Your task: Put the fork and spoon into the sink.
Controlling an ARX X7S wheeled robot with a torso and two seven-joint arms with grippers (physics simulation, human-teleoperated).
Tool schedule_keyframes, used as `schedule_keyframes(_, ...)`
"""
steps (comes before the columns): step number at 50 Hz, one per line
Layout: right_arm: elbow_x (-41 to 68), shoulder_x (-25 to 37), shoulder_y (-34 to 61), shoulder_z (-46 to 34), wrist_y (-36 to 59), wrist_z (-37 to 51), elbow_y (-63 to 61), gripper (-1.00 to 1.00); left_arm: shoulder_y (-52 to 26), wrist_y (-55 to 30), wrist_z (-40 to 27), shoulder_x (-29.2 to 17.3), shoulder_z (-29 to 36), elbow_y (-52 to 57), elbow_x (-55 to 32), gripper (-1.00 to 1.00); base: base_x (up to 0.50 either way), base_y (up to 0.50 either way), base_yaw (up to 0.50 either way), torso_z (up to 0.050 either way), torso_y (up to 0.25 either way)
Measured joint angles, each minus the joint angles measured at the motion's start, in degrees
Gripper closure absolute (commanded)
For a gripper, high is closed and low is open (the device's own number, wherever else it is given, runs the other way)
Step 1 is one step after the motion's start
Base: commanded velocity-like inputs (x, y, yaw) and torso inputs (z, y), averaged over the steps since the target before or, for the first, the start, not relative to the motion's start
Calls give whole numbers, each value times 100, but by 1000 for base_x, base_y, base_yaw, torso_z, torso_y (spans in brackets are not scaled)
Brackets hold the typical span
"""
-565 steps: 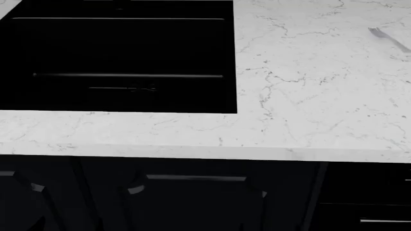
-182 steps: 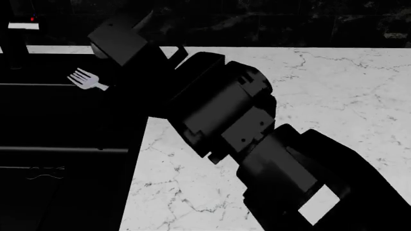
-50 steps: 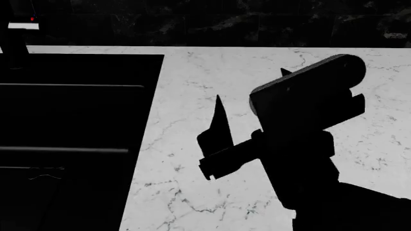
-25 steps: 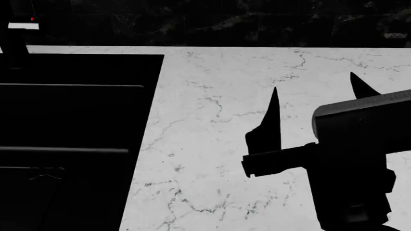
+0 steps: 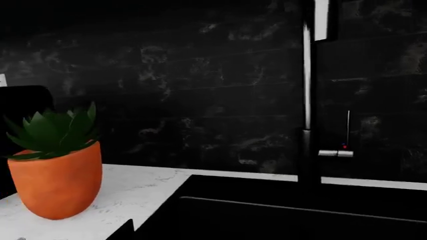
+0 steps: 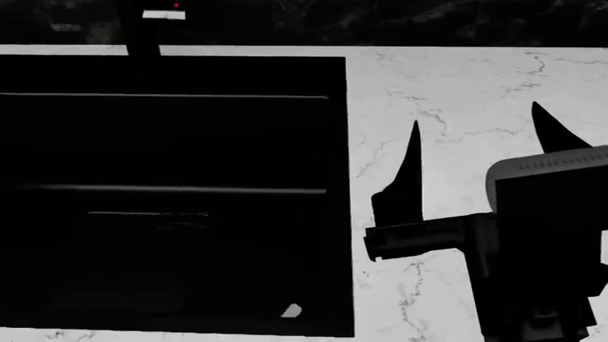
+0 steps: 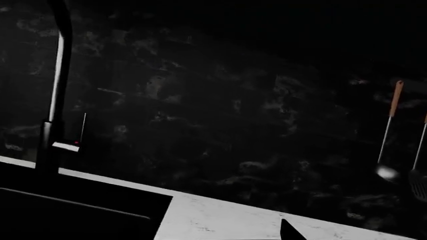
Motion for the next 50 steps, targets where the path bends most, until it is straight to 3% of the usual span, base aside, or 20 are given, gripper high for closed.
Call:
schedule_keyframes(23,-63,-21,-35,74,-202,-217,-26,-100,25,-109,-22,-5,-38,162,-94,-100,-59,500,0,0,0)
schedule_keyframes(38,-172,34,-158,141,-499,-259,-34,-100,19,-94,-45,-7,-19,139,-110,-100,250,482,0,0,0)
schedule_keyframes(50,-191,147,-338,193,-820,-181,-74,-100,1,-93,-64,-6,16,124,-126,-100,279,142,0,0,0)
